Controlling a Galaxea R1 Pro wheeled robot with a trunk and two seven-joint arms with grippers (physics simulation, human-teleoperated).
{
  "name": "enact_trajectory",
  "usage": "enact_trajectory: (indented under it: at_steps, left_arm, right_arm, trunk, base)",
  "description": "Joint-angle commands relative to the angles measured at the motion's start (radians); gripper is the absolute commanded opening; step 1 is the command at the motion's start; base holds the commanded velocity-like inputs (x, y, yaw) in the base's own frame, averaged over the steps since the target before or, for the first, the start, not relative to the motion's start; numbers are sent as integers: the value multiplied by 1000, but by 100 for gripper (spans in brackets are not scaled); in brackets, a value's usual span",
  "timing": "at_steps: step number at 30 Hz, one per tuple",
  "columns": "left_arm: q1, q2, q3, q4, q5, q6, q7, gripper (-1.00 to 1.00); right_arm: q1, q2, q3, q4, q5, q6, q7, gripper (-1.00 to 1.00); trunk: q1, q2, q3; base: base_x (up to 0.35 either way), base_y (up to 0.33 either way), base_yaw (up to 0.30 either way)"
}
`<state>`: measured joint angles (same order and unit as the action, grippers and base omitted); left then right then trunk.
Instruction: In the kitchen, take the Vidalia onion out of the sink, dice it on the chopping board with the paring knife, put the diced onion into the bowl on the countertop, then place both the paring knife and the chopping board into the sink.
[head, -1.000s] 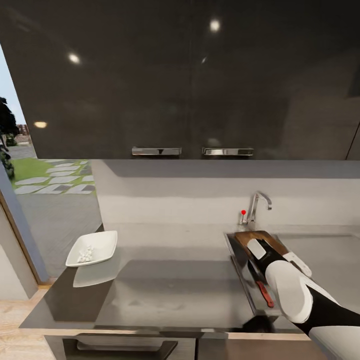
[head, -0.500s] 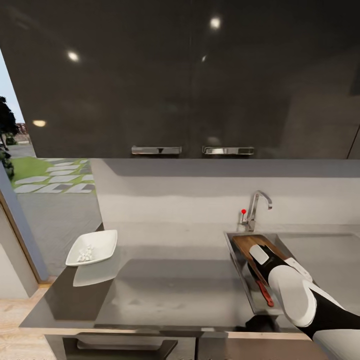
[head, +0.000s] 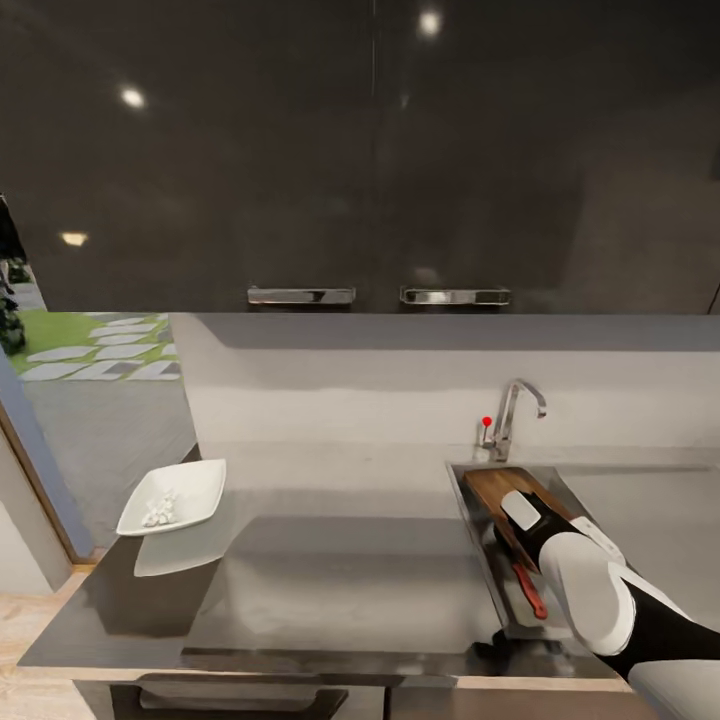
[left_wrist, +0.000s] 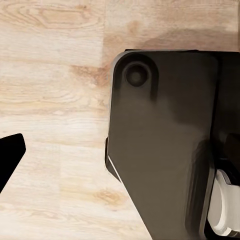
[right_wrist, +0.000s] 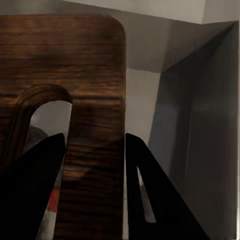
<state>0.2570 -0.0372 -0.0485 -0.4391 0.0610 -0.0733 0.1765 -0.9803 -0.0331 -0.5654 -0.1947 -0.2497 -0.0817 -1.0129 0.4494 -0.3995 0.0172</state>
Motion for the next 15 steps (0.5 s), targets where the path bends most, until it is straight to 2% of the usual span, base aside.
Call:
enact_trajectory:
  at_steps: [1, 4, 6, 8, 11, 15]
  left_arm:
    - [1, 0, -5, -1, 6, -2, 6, 100]
    - [1, 0, -5, -1, 6, -2, 6, 100]
    - [1, 0, -5, -1, 6, -2, 6, 100]
    - [1, 0, -5, -1, 6, -2, 6, 100]
    - [1, 0, -5, -1, 6, -2, 6, 100]
    - [1, 0, -5, -1, 6, -2, 6, 100]
  right_arm:
    - [1, -1, 6, 0, -22, -9, 4, -100]
    - [1, -10, 7, 0, -83, -9, 29, -100]
    - [2, -23, 7, 1, -99, -7, 64, -100]
    - [2, -37, 6, 25, -107, -6, 114, -100]
    - [2, -57, 7, 70, -111, -7, 152, -100]
    - [2, -63, 8, 93, -111, -20, 161, -100]
  trunk:
    - [1, -1, -1]
    - [1, -1, -1]
    - [1, -1, -1]
    - [1, -1, -1]
    - [1, -1, -1]
    - [1, -1, -1]
  base:
    - [162, -117, 0]
    - [132, -73, 0]
    - [94, -20, 0]
    - [82, -7, 0]
    - [67, -2, 0]
    - [16, 0, 0]
